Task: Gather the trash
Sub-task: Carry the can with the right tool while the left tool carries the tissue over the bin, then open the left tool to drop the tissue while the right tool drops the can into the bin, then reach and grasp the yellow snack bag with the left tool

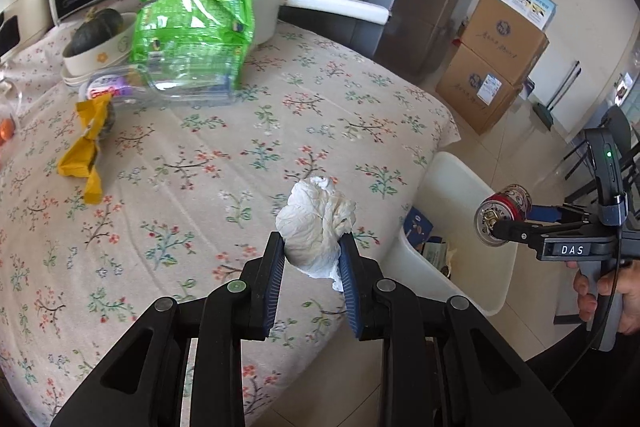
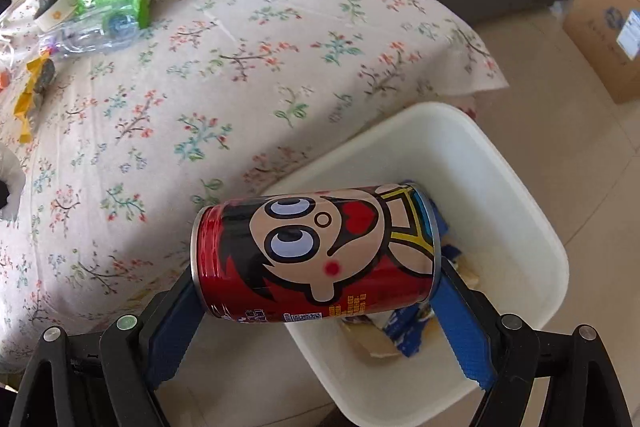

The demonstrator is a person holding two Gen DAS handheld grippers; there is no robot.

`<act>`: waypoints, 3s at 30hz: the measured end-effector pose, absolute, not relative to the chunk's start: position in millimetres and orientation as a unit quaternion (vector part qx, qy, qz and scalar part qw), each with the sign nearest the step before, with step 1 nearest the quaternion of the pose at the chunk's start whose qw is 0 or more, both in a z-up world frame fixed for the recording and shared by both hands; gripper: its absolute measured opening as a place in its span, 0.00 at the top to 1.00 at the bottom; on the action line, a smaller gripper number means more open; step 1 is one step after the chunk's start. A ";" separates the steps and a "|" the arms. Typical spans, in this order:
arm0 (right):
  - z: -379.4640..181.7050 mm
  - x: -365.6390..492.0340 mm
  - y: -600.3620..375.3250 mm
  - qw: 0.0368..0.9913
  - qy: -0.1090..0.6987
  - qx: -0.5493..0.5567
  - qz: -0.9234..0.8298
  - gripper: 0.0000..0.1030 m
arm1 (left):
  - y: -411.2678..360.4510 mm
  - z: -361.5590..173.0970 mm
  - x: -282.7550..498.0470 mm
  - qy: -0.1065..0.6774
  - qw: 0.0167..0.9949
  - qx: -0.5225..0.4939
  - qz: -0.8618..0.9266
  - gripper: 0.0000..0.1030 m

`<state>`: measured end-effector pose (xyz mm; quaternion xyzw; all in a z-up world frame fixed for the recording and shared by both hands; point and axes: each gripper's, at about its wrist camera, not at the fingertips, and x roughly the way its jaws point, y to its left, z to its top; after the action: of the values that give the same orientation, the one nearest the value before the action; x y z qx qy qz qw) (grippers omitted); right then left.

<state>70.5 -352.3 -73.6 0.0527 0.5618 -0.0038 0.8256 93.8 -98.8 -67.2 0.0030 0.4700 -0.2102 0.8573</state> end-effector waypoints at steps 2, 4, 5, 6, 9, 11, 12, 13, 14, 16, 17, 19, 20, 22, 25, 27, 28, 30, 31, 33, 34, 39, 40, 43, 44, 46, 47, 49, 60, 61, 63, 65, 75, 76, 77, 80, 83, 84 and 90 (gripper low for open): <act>-78.8 65.0 -369.9 0.820 0.568 0.068 -0.014 0.13 | -122.1 -73.1 93.4 0.474 0.850 0.013 -0.228 0.72; -83.3 59.0 -385.2 0.816 0.572 0.078 -0.021 0.13 | -148.5 -79.0 91.3 0.477 0.842 0.023 -0.251 0.72; -85.0 56.5 -392.4 0.815 0.573 0.082 -0.025 0.13 | -162.1 -82.2 90.3 0.478 0.837 0.029 -0.263 0.72; -86.2 53.6 -399.1 0.814 0.574 0.086 -0.029 0.13 | -175.4 -85.2 88.7 0.479 0.833 0.034 -0.275 0.72; -90.3 46.0 -418.0 0.810 0.577 0.100 -0.038 0.13 | -212.5 -97.3 84.8 0.483 0.818 0.051 -0.309 0.72; -92.4 41.4 -428.3 0.809 0.577 0.105 -0.043 0.13 | -233.8 -106.8 84.7 0.486 0.808 0.063 -0.327 0.72; -93.5 39.7 -432.4 0.808 0.578 0.106 -0.044 0.13 | -242.6 -112.0 85.1 0.489 0.803 0.065 -0.334 0.71; -94.7 38.1 -436.7 0.807 0.579 0.107 -0.046 0.13 | -250.1 -117.2 86.0 0.493 0.798 0.066 -0.340 0.71; -96.1 35.9 -441.0 0.806 0.580 0.108 -0.049 0.13 | -256.3 -121.9 87.0 0.497 0.794 0.067 -0.344 0.71; -98.4 32.5 -448.6 0.803 0.583 0.111 -0.054 0.13 | -266.4 -131.2 89.6 0.502 0.789 0.073 -0.345 0.71; -99.3 31.1 -452.2 0.802 0.584 0.113 -0.056 0.13 | -270.0 -135.2 90.8 0.504 0.789 0.078 -0.342 0.69; -100.6 29.2 -457.9 0.801 0.584 0.117 -0.060 0.13 | -274.3 -140.3 93.1 0.505 0.789 0.081 -0.340 0.69; -100.8 28.4 -460.6 0.801 0.584 0.118 -0.061 0.13 | -274.5 -142.5 94.1 0.508 0.789 0.082 -0.337 0.66; -101.4 28.1 -464.3 0.800 0.584 0.121 -0.063 0.13 | -274.5 -144.0 95.8 0.511 0.787 0.084 -0.334 0.65; -101.3 27.2 -467.3 0.801 0.583 0.123 -0.064 0.13 | -268.4 -142.4 96.4 0.510 0.791 0.087 -0.328 0.57; -100.7 27.9 -466.4 0.801 0.583 0.122 -0.063 0.13 | -262.7 -138.8 96.1 0.506 0.795 0.087 -0.323 0.49; -100.1 28.3 -465.5 0.802 0.582 0.121 -0.062 0.13 | -259.6 -136.3 95.3 0.504 0.797 0.088 -0.322 0.48; -99.8 30.2 -463.3 0.802 0.582 0.118 -0.061 0.13 | -252.6 -131.4 94.1 0.501 0.800 0.090 -0.318 0.43; -99.9 31.4 -461.9 0.802 0.582 0.117 -0.061 0.13 | -248.6 -128.7 93.5 0.499 0.802 0.091 -0.316 0.42; -100.5 33.0 -459.1 0.801 0.584 0.115 -0.062 0.13 | -239.5 -122.9 92.3 0.494 0.807 0.091 -0.311 0.39; -100.9 33.9 -457.8 0.800 0.585 0.114 -0.062 0.13 | -235.3 -120.4 91.8 0.493 0.809 0.090 -0.308 0.38; -104.6 42.7 -446.3 0.796 0.593 0.110 -0.060 0.13 | -208.4 -107.1 88.2 0.485 0.820 0.089 -0.290 0.32; -106.0 45.1 -443.9 0.794 0.595 0.109 -0.059 0.13 | -201.4 -104.5 87.0 0.484 0.822 0.090 -0.286 0.31; -113.2 53.2 -435.7 0.786 0.606 0.107 -0.058 0.13 | -179.4 -95.7 84.5 0.478 0.831 0.090 -0.271 0.31; -116.4 56.0 -433.2 0.783 0.611 0.105 -0.059 0.13 | -171.7 -92.6 83.4 0.476 0.834 0.090 -0.265 0.31; -122.7 61.8 -428.2 0.776 0.620 0.101 -0.063 0.13 | -155.5 -86.9 82.3 0.472 0.840 0.087 -0.254 0.31; -125.9 64.6 -425.9 0.772 0.624 0.098 -0.064 0.13 | -147.7 -84.8 82.2 0.470 0.843 0.085 -0.248 0.31; -131.4 68.7 -422.3 0.767 0.631 0.090 -0.070 0.13 | -131.9 -80.5 81.1 0.468 0.847 0.077 -0.238 0.31; -137.3 82.5 -409.1 0.767 0.631 0.073 -0.086 0.08 | -54.4 -56.0 76.6 0.457 0.868 0.036 -0.191 0.29; -133.8 82.8 -406.8 0.771 0.628 0.073 -0.084 0.08 | -48.9 -54.4 76.3 0.456 0.870 0.032 -0.188 0.28; -125.8 83.3 -402.2 0.778 0.618 0.075 -0.080 0.08 | -38.7 -50.6 75.6 0.453 0.873 0.024 -0.181 0.25; -117.4 83.8 -396.3 0.785 0.610 0.076 -0.076 0.08 | -29.6 -47.2 75.5 0.451 0.875 0.017 -0.174 0.24; -64.9 90.0 -351.1 0.838 0.542 0.055 -0.043 0.08 | 14.2 -37.9 74.0 0.445 0.886 -0.007 -0.131 0.20; -60.3 92.0 -346.2 0.842 0.535 0.054 -0.037 0.08 | 19.2 -37.3 74.6 0.445 0.887 -0.010 -0.125 0.20; -56.2 93.4 -340.5 0.847 0.529 0.053 -0.031 0.08 | 24.1 -36.4 74.9 0.444 0.888 -0.013 -0.120 0.19; -46.4 99.1 -318.3 0.857 0.513 0.050 -0.013 0.08 | 39.5 -35.0 77.3 0.444 0.890 -0.021 -0.104 0.18; -39.1 107.4 -297.1 0.863 0.503 0.049 0.004 0.08 | 55.9 -35.5 80.8 0.444 0.891 -0.028 -0.087 0.18; -37.0 109.8 -289.5 0.865 0.500 0.047 0.009 0.08 | 61.7 -35.9 82.3 0.445 0.891 -0.029 -0.082 0.18; -31.6 128.4 -250.5 0.871 0.489 0.035 0.036 0.08 | 93.7 -43.1 100.7 0.456 0.887 -0.039 -0.052 0.18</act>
<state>128.4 -250.5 -31.6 0.0347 0.4886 0.0364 0.8711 100.7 93.7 -43.1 -0.0395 0.4562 -0.0519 0.8875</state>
